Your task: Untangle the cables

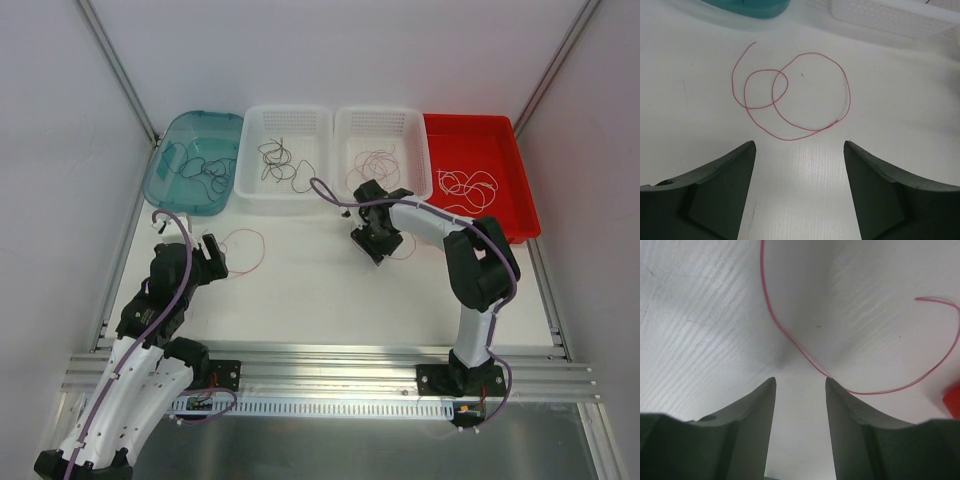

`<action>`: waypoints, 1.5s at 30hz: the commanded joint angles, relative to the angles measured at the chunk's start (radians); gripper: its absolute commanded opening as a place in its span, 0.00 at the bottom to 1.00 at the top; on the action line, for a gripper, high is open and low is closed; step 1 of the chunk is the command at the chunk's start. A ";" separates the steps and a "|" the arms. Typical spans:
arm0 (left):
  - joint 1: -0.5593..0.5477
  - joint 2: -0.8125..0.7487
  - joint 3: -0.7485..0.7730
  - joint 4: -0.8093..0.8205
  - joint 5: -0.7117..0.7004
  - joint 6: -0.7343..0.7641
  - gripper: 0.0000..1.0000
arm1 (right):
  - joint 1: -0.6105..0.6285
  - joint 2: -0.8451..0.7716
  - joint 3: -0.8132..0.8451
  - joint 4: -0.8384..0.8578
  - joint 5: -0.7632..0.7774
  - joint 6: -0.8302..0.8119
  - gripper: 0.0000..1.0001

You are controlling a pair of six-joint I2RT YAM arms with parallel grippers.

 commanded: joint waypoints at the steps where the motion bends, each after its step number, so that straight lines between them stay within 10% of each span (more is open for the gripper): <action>1: 0.004 -0.005 -0.004 0.032 0.017 0.023 0.72 | -0.003 -0.038 0.059 -0.043 0.043 -0.050 0.47; 17: 0.002 -0.002 -0.004 0.033 0.022 0.026 0.72 | -0.021 0.077 0.067 -0.103 -0.123 -0.074 0.44; 26: 0.004 -0.001 -0.006 0.033 0.024 0.026 0.72 | 0.017 0.062 0.001 -0.106 -0.144 -0.056 0.02; 31: 0.002 0.002 -0.006 0.033 0.024 0.026 0.72 | 0.025 -0.032 -0.009 -0.094 -0.138 -0.050 0.01; 45: 0.004 0.013 -0.006 0.035 0.025 0.026 0.72 | 0.027 -0.277 0.459 -0.273 0.015 -0.099 0.01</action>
